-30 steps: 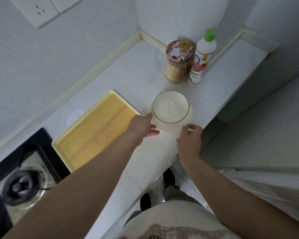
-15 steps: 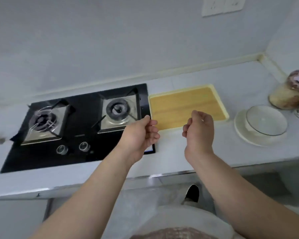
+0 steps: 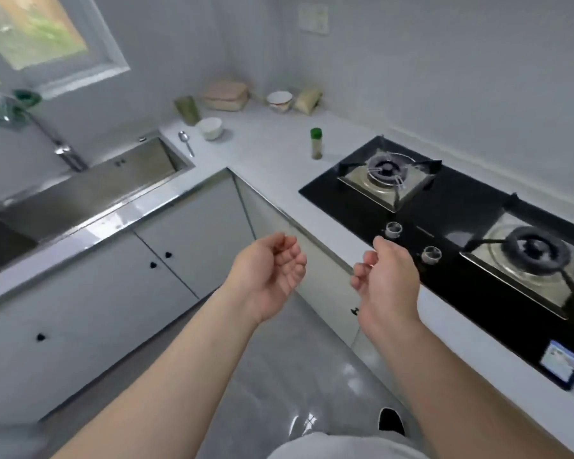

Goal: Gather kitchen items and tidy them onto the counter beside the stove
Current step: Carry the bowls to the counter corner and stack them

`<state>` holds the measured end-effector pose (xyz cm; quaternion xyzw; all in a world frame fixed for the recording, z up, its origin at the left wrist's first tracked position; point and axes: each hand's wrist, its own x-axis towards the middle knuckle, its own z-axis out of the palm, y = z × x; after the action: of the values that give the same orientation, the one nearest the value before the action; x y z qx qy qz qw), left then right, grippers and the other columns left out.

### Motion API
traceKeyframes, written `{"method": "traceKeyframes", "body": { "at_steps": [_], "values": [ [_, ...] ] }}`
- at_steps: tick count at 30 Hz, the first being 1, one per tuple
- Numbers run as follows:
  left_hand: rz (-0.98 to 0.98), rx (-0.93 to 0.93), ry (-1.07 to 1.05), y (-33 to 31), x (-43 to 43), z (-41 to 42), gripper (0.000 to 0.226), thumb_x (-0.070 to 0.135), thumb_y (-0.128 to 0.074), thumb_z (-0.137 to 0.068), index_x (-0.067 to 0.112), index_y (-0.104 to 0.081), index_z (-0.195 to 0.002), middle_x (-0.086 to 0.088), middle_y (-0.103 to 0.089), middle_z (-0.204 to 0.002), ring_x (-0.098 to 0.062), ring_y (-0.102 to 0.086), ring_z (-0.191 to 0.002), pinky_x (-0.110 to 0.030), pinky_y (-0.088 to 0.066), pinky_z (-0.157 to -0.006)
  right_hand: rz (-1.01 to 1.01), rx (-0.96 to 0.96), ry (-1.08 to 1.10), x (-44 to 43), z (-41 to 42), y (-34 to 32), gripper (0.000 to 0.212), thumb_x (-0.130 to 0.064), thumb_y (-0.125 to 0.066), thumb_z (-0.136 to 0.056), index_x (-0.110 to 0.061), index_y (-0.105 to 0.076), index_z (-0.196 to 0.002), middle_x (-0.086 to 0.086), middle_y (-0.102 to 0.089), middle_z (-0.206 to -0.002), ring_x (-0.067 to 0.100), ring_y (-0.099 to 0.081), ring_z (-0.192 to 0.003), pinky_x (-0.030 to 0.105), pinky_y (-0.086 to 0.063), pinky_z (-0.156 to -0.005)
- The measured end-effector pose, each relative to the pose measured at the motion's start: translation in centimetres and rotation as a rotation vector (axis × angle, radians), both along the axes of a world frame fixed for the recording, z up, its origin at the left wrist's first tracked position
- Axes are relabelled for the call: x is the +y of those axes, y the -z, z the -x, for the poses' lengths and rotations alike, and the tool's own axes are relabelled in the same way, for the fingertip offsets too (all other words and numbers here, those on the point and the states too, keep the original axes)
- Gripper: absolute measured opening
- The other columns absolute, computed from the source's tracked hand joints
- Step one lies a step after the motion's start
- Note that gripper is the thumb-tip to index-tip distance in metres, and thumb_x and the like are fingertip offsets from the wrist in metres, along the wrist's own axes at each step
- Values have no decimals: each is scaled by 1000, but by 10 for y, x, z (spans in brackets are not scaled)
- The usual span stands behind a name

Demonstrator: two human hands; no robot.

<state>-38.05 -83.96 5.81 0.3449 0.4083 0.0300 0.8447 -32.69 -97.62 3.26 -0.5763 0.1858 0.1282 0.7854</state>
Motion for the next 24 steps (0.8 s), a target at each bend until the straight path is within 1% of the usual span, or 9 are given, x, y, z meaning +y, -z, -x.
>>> {"method": "traceKeyframes", "body": {
  "at_steps": [3, 5, 7, 12, 16, 19, 24],
  "values": [
    [31, -26, -180, 0, 57, 32, 28, 15, -45, -101, 7, -57, -76, -5, -55, -60, -15, -56, -44, -19, -46, -39, 16, -17, -167, 65, 13, -3, 11, -22, -49, -99, -18, -55, -90, -2, -45, -66, 12, -41, -53, 29, -37, -53],
    [50, -28, -288, 3, 90, 53, 27, 15, -46, -100, 7, -57, -76, -5, -54, -59, -15, -55, -43, -18, -46, -39, 21, -16, -258, 106, 19, -1, 10, -20, -49, -99, -18, -54, -91, -2, -45, -65, 12, -41, -52, 29, -36, -52],
    [64, -15, -386, 7, 120, 74, 26, 15, -46, -100, 7, -57, -77, -5, -54, -58, -15, -55, -43, -17, -45, -39, 16, -4, -351, 149, 27, 4, 8, -19, -49, -100, -18, -54, -93, -2, -45, -64, 11, -41, -50, 28, -34, -50],
    [62, 37, -609, 18, 200, 112, 24, 14, -48, -100, 7, -58, -79, -5, -55, -59, -16, -56, -44, -18, -46, -41, 2, 47, -578, 257, 43, 18, 15, -18, -51, -99, -21, -49, -85, -3, -45, -64, 11, -41, -48, 25, -33, -46],
    [42, 66, -746, 26, 275, 120, 25, 14, -48, -100, 7, -58, -78, -5, -54, -60, -16, -55, -47, -18, -47, -42, -11, 75, -724, 346, 45, 27, 14, -18, -50, -100, -20, -49, -86, -2, -45, -64, 11, -40, -48, 25, -32, -46],
    [52, 105, -801, 27, 329, 116, 26, 14, -47, -100, 6, -58, -78, -5, -54, -59, -15, -56, -45, -19, -48, -41, 4, 107, -819, 407, 38, 25, 11, -17, -50, -100, -19, -51, -89, -3, -45, -64, 10, -40, -49, 26, -33, -48],
    [35, 117, -929, 22, 407, 119, 26, 11, -44, -100, 6, -57, -77, -5, -54, -55, -16, -57, -42, -18, -47, -40, 46, 123, -966, 494, 37, 20, 11, -18, -51, -99, -17, -51, -88, -4, -46, -64, 9, -41, -49, 27, -34, -50]
  ]
}}
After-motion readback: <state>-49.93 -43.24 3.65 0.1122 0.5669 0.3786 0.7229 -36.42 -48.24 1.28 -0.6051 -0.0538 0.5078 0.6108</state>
